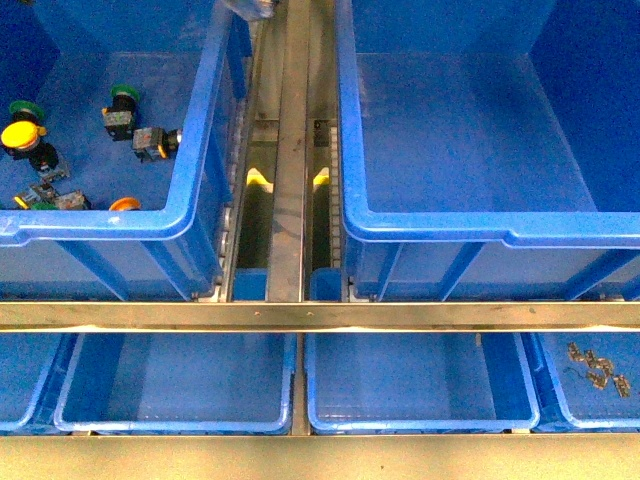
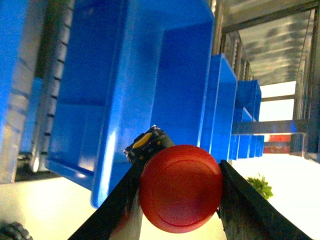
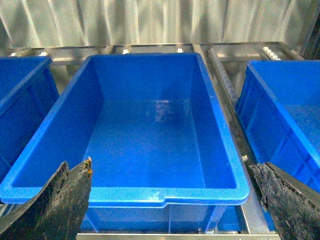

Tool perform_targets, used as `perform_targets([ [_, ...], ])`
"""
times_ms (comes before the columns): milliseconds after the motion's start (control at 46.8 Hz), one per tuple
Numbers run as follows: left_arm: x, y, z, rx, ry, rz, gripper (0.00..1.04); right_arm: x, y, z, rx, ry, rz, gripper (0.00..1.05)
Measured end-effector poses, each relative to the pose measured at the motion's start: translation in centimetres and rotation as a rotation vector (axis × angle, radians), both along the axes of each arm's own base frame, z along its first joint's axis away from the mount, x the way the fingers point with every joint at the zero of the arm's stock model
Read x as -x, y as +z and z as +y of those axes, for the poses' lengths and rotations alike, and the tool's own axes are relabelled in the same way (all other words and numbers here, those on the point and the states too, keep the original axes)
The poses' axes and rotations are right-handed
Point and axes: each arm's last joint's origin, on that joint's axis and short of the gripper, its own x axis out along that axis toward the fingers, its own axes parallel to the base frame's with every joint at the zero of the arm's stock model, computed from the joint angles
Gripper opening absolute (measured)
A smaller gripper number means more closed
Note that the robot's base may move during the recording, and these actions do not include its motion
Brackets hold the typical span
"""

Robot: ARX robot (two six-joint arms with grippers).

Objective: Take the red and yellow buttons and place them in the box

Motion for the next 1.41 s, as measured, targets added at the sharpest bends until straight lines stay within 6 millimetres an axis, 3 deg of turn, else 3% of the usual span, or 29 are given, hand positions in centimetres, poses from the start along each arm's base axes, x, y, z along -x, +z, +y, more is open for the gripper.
perform_targets([
  [171, 1.1, -0.4, -5.0, 0.045, -0.074, 0.030, 0.34, 0.0, 0.0, 0.0, 0.000, 0.000, 0.000, 0.99],
  [512, 1.5, -2.1, -11.0, 0.059, -0.123, 0.091, 0.34, 0.0, 0.0, 0.0, 0.000, 0.000, 0.000, 0.99],
  [1260, 1.0, -3.1, -13.0, 0.049, -0.111, 0.114, 0.34, 0.0, 0.0, 0.0, 0.000, 0.000, 0.000, 0.99],
  [1409, 0.7, -3.2, -13.0, 0.050, -0.107, 0.115, 0.34, -0.9, 0.3, 0.3, 0.029, -0.113, 0.353, 0.99],
])
